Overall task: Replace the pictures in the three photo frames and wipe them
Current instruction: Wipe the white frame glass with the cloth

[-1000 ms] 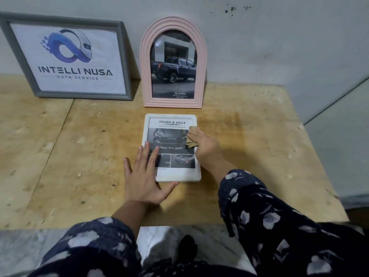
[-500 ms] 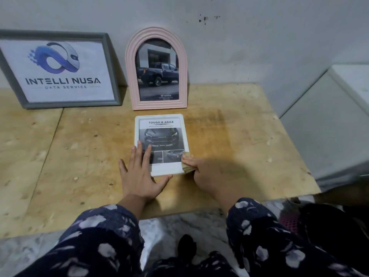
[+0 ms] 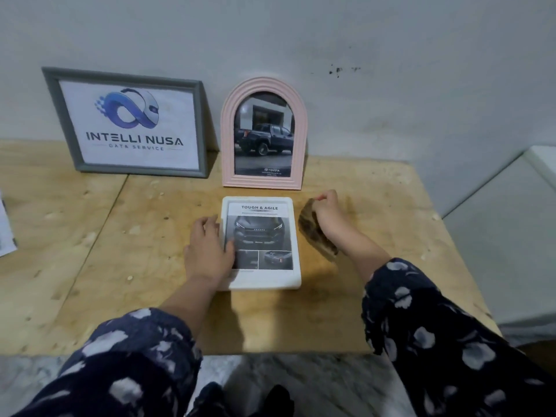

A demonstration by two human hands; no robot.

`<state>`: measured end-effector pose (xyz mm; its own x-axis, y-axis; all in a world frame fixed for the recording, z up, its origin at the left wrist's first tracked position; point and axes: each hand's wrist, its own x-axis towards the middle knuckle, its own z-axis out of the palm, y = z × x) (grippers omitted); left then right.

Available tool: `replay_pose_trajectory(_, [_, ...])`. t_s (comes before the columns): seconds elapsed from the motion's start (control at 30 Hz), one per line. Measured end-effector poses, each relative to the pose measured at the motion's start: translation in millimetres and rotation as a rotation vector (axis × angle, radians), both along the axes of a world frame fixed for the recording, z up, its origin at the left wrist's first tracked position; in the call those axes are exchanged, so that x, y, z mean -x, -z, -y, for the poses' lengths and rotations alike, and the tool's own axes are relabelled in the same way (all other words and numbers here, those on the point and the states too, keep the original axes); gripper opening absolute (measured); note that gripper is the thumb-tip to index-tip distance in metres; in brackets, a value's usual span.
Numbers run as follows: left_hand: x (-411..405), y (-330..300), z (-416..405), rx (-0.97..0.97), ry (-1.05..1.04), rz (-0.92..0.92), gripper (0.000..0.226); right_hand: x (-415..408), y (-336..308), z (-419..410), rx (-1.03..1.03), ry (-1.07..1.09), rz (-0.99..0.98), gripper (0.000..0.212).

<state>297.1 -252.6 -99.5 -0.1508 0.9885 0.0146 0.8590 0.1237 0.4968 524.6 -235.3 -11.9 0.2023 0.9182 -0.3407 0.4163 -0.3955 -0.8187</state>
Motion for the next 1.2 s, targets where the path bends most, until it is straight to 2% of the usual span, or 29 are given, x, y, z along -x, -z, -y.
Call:
replay_pose_trajectory(0.13, [8,2,-37,0.126,-0.027,0.039,0.061,39,4,-42,-0.106,-0.192,0.152,0.021])
replay_pose_trajectory(0.2, [10,4,-47,0.14,0.002,0.022,0.055,59,10,-62,-0.18,-0.247,0.236,0.022])
replay_pose_trajectory(0.37, [20,18,-49,0.081,0.05,-0.006,0.047,101,39,-98,-0.29,-0.458,0.522,0.01])
replay_pose_trajectory(0.47, [22,27,-49,0.041,0.039,-0.012,0.045,120,54,-105,-0.289,-0.642,0.75,0.019])
replay_pose_trajectory(0.53, [19,30,-48,0.012,0.002,-0.012,0.043,124,64,-105,-0.296,-0.661,0.822,0.016])
replay_pose_trajectory(0.7, [12,31,-47,-0.013,-0.079,0.024,0.035,116,78,-107,-0.287,-0.514,0.659,0.021])
replay_pose_trajectory(1.1, [10,30,-45,-0.042,-0.094,0.05,0.03,62,78,-98,-0.275,-0.35,0.683,0.024])
replay_pose_trajectory(1.2, [10,31,-46,-0.047,-0.095,0.044,0.029,53,87,-95,-0.263,-0.243,0.677,0.026])
